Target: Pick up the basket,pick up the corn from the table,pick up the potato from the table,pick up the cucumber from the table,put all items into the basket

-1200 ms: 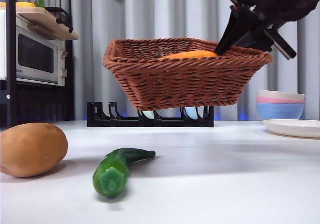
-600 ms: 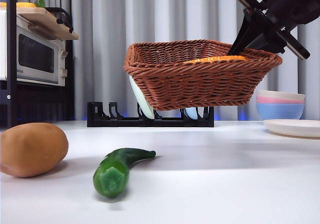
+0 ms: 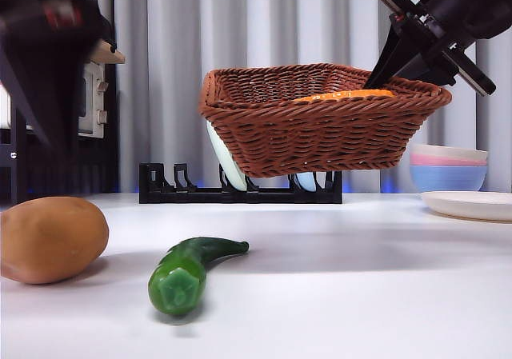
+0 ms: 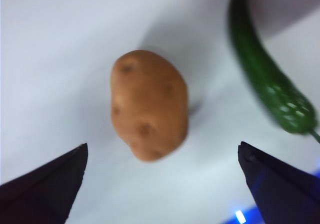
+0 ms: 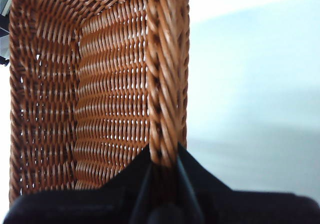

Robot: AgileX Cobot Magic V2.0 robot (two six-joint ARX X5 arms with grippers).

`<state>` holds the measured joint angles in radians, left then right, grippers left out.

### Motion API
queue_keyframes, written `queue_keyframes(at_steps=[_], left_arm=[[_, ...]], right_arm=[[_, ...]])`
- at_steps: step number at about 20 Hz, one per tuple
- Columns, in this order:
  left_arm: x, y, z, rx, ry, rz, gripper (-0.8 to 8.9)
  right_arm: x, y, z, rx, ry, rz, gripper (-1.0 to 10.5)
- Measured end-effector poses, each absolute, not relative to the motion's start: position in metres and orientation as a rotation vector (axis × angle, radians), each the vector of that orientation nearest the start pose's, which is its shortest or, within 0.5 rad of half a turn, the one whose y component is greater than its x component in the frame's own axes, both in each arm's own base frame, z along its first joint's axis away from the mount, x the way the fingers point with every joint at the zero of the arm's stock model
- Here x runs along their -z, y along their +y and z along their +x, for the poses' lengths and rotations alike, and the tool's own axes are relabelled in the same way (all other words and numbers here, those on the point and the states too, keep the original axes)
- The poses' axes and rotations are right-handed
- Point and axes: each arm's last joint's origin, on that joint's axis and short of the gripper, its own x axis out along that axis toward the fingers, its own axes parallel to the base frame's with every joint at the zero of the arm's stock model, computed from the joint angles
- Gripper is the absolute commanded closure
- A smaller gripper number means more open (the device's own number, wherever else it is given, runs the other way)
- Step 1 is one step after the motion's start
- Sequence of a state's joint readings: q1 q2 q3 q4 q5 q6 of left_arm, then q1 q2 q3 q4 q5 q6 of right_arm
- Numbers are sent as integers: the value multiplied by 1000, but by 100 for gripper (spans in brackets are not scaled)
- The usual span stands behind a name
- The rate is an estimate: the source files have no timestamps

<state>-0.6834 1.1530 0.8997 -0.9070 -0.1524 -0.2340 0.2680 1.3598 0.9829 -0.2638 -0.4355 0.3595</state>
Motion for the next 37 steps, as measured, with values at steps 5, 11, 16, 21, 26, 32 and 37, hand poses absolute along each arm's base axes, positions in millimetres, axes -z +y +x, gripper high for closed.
queue_keyframes(at_steps=[5,11,16,21,26,32,37], left_arm=[[-238,-126,186,343,1132,229,310],[-209,-127,212,332,1221,245,310],[-190,-132,223,373,1276,247,324],[-189,-132,222,382,1284,255,846],[-189,-130,218,402,1317,292,821],[-207,-120,190,562,1453,286,821],[-260,-112,154,974,1430,148,821]], right_arm=[[-271,89,276,-555,768,387,959],[-271,89,276,-555,768,387,959],[-271,89,276,-555,768,387,959],[-271,89,276,-555,768,387,959],[-271,89,276,-555,768,387,959],[-271,89,276,-555,767,387,959],[-271,89,276,-554,767,387,959]])
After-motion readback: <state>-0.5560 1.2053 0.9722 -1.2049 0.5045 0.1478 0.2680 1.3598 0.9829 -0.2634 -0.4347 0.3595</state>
